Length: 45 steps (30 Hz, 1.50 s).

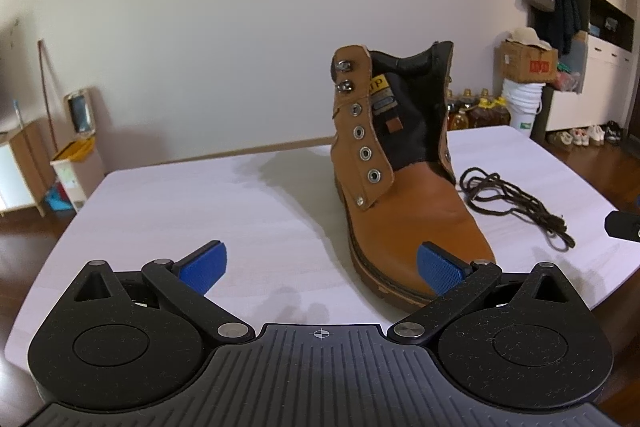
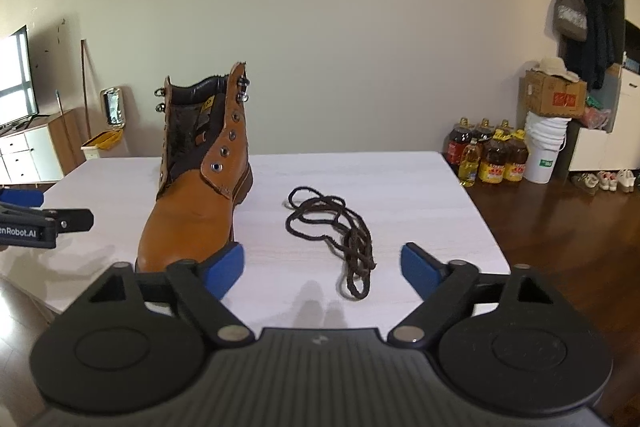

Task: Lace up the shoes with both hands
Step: 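Move both tools toward the tan boot and the brown shoelace, then grasp the brown shoelace with the right gripper and lift it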

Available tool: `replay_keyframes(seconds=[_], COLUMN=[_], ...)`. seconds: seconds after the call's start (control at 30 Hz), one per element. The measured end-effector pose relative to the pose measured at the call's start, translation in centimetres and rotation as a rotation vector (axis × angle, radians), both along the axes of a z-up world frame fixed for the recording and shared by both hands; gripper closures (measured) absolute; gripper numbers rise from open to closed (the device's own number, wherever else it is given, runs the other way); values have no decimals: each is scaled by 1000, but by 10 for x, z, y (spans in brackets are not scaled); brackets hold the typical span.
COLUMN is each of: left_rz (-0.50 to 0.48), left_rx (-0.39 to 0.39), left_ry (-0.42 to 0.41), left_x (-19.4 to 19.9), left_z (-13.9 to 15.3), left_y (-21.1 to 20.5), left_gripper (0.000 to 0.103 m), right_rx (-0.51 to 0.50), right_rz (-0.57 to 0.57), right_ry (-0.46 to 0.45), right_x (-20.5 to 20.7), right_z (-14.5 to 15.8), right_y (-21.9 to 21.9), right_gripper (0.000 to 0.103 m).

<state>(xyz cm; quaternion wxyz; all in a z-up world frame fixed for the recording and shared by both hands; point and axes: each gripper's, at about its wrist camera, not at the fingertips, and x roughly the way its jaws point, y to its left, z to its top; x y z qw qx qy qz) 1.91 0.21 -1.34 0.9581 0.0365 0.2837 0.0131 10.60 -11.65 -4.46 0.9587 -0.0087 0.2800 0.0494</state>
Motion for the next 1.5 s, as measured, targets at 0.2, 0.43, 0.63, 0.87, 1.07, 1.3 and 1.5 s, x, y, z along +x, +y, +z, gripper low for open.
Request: replay_keyframes(seconds=[0.2, 0.43, 0.63, 0.87, 1.07, 1.3, 1.5], left_rz=[-14, -22, -20, -27, -39, -49, -58], left_rx=[3, 19, 25, 20, 15, 4, -5], left_ry=[5, 32, 45, 44, 37, 30, 21], left_x=[17, 37, 50, 59, 64, 69, 70], left_z=[-9, -20, -29, -33, -31, -29, -24], left_y=[0, 0, 3, 6, 8, 11, 12], left_gripper=[0, 0, 0, 0, 0, 0, 0], right_rx=[8, 3, 1, -30, -56, -72, -102], right_rz=[4, 9, 39, 62, 82, 94, 154], right_ry=[38, 70, 90, 103, 102, 105, 127], right_x=[14, 33, 53, 68, 84, 98, 138], right_z=[-14, -29, -37, -42, -39, -39, -41], right_y=[-8, -14, -15, -10, -10, -12, -6], right_gripper=[28, 43, 59, 79, 79, 91, 90])
